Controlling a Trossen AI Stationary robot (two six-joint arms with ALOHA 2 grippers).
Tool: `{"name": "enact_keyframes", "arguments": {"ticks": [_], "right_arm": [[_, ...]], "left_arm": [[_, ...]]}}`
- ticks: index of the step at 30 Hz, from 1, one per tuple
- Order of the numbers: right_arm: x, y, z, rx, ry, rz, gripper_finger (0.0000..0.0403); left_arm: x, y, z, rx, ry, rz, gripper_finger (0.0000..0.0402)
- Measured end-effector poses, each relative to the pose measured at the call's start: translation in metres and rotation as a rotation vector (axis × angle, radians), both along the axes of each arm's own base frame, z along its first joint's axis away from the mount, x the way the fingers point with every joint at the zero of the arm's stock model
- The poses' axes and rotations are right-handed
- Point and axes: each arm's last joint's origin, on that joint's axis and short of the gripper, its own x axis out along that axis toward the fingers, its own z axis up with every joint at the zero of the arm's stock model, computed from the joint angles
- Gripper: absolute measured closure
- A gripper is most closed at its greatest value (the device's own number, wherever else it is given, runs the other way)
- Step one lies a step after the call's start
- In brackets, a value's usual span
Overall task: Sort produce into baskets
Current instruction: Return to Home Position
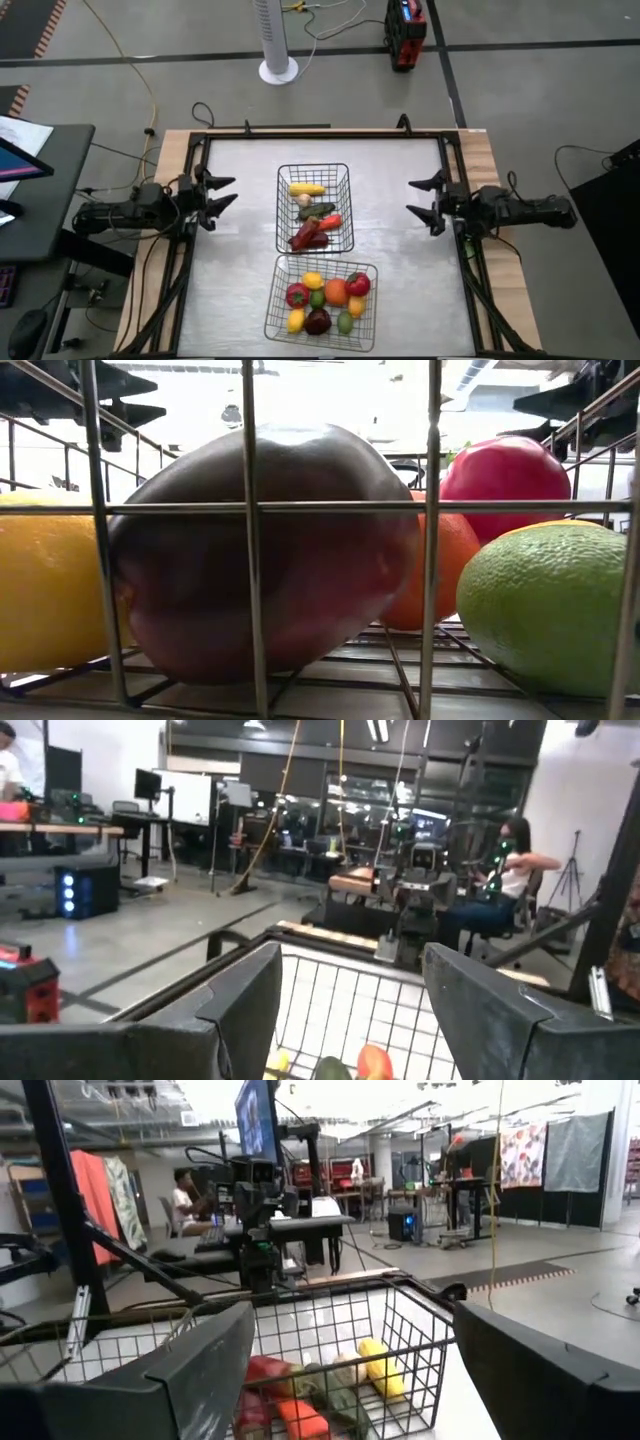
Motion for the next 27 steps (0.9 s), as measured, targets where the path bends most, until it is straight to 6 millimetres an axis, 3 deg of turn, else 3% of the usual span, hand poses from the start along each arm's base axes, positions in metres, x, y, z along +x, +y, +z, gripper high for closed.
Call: {"name": "enact_keyframes", "arguments": {"ticks": [12,27], "right_arm": [[0.007,-0.001,-0.023,0.040,-0.009,0.020,0.0035],[0.008,0.000,-0.032,0.152,0.053,0.042,0.0035]], "left_arm": [[0.012,-0.002,-0.036,0.000,0.079,-0.037,0.0174],[0.013,-0.015,-0.051,0.128,0.226,-0.124,0.0247]]}}
